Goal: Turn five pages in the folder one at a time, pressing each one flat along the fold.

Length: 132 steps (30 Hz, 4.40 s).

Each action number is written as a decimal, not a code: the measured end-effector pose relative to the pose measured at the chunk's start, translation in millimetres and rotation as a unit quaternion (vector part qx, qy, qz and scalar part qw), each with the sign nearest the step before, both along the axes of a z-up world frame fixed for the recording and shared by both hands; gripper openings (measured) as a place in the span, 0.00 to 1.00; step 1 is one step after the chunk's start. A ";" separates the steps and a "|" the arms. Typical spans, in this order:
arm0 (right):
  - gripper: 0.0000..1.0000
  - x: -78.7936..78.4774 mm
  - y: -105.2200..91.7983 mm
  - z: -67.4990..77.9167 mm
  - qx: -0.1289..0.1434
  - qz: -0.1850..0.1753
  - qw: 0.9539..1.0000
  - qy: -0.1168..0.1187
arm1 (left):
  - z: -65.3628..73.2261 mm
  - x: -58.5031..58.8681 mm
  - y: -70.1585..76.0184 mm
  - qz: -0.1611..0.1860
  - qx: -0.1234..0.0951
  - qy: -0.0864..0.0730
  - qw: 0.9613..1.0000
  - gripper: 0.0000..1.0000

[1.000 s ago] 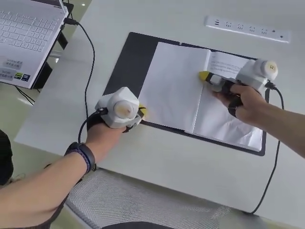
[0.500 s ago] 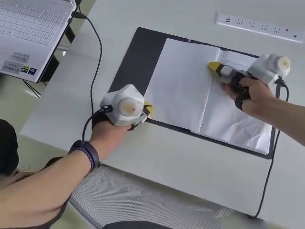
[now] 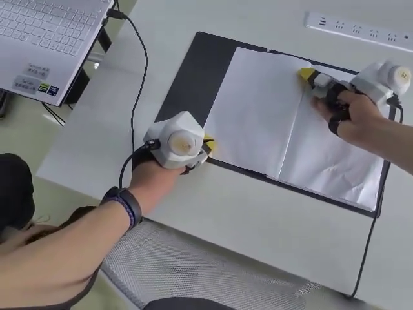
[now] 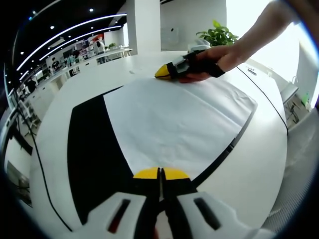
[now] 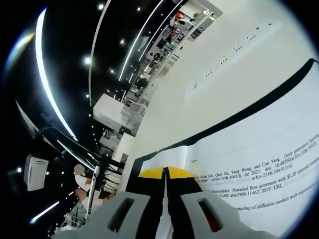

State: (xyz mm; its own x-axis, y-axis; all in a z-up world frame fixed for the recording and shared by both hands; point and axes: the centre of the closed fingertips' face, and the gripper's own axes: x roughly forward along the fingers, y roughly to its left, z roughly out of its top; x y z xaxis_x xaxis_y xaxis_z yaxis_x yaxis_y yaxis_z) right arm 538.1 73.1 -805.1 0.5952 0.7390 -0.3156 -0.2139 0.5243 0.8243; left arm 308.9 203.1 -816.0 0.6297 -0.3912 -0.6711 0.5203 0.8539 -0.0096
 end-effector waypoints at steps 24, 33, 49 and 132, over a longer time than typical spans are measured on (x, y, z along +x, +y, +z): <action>0.00 29.3 -3.1 1.8 0.009 -0.043 0.999 0.016 | -5.7 3.5 2.9 0.006 -0.003 0.004 1.000 0.00; 0.00 14.7 -1.9 2.8 0.012 -0.022 1.000 0.004 | -3.3 2.2 1.8 0.006 -0.005 0.004 1.000 0.00; 0.00 -36.7 5.5 5.9 0.013 0.053 0.998 -0.023 | -3.2 2.5 1.4 0.009 -0.005 0.006 1.000 0.00; 0.00 -249.7 10.1 4.3 0.024 0.196 0.980 0.001 | 1.1 0.1 -0.4 0.006 -0.005 0.005 1.000 0.00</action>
State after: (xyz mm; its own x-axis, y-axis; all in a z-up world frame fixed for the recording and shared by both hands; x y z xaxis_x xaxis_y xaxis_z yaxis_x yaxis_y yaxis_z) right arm 288.4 83.3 -800.7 0.2630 0.9246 -0.2757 -0.3901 0.3632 0.8461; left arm 309.0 202.6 -814.9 0.6268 -0.3911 -0.6739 0.5106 0.8595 -0.0238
